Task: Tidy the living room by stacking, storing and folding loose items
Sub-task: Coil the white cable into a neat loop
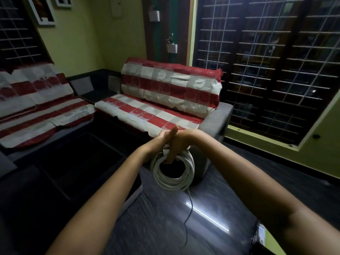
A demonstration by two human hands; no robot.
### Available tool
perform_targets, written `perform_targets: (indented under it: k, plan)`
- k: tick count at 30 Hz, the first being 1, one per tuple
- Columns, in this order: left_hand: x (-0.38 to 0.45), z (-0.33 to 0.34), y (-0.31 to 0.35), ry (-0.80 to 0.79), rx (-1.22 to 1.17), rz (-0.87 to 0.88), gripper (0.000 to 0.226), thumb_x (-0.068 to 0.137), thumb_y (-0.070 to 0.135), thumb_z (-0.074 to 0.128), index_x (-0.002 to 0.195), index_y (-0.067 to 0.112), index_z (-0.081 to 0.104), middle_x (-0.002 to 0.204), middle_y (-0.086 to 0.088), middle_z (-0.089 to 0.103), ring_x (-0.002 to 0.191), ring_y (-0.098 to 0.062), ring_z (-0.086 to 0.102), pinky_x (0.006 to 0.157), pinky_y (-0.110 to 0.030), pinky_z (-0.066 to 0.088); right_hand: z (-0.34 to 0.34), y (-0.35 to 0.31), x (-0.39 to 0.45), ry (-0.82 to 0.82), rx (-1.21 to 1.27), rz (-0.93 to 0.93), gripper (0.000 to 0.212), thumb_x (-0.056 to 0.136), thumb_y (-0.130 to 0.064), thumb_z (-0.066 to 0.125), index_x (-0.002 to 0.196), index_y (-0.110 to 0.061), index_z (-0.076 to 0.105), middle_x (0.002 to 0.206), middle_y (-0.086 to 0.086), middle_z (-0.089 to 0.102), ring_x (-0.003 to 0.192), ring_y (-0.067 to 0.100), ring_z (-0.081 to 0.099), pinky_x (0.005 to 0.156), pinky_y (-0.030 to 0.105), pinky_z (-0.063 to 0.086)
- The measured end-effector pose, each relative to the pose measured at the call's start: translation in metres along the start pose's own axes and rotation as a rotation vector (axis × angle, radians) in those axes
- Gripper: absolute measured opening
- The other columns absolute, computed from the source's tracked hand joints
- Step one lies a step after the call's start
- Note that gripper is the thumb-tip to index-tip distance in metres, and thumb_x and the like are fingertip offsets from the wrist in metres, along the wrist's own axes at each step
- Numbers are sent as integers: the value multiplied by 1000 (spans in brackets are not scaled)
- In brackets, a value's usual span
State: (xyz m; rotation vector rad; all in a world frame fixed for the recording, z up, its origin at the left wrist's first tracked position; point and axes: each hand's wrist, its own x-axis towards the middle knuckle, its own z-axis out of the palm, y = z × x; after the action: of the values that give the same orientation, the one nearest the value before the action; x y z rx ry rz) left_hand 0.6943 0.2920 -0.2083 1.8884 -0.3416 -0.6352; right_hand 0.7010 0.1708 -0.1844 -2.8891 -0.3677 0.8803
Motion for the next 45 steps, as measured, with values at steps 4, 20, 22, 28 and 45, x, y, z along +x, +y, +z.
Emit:
perform_targets:
  k: [4, 20, 22, 28, 45]
  plan:
    - [-7, 13, 9, -59, 12, -49, 146, 26, 102, 40, 147, 21, 33, 142, -10, 46, 122, -26, 53, 90, -33, 51, -5, 10, -2, 158, 51, 4, 83, 68, -35, 83, 128, -9, 32, 119, 10, 54, 107, 28, 57, 80, 31, 48]
    - [-17, -14, 62, 135, 281, 181, 31, 79, 54, 67, 75, 23, 68, 63, 11, 67, 67, -3, 64, 67, -15, 48, -14, 71, -39, 117, 788, -348, 111, 53, -54, 85, 144, -32, 24, 141, -4, 37, 121, 16, 48, 84, 31, 51]
    - [-22, -25, 69, 149, 252, 169, 50, 62, 64, 73, 78, 17, 74, 73, 1, 73, 75, -15, 69, 77, -27, 53, 3, 80, -35, 10, 771, -353, 108, 49, -67, 80, 139, -29, 36, 127, -7, 56, 108, 15, 59, 75, 26, 48]
    - [-31, -54, 83, 274, 86, 250, 76, 43, 62, 83, 87, 1, 75, 80, -17, 73, 65, -29, 64, 63, -33, 51, 28, 87, -21, 319, 928, -497, 27, 68, -37, 79, 83, -19, 65, 80, -6, 62, 80, 10, 57, 83, 36, 44]
    - [-10, -20, 56, 469, -757, 376, 59, 59, 66, 76, 89, 15, 69, 70, -4, 56, 51, -13, 52, 49, -23, 44, 36, -6, -22, 1094, 1586, -434, 100, 51, -55, 86, 133, -33, 32, 131, -6, 33, 125, 13, 42, 103, 32, 44]
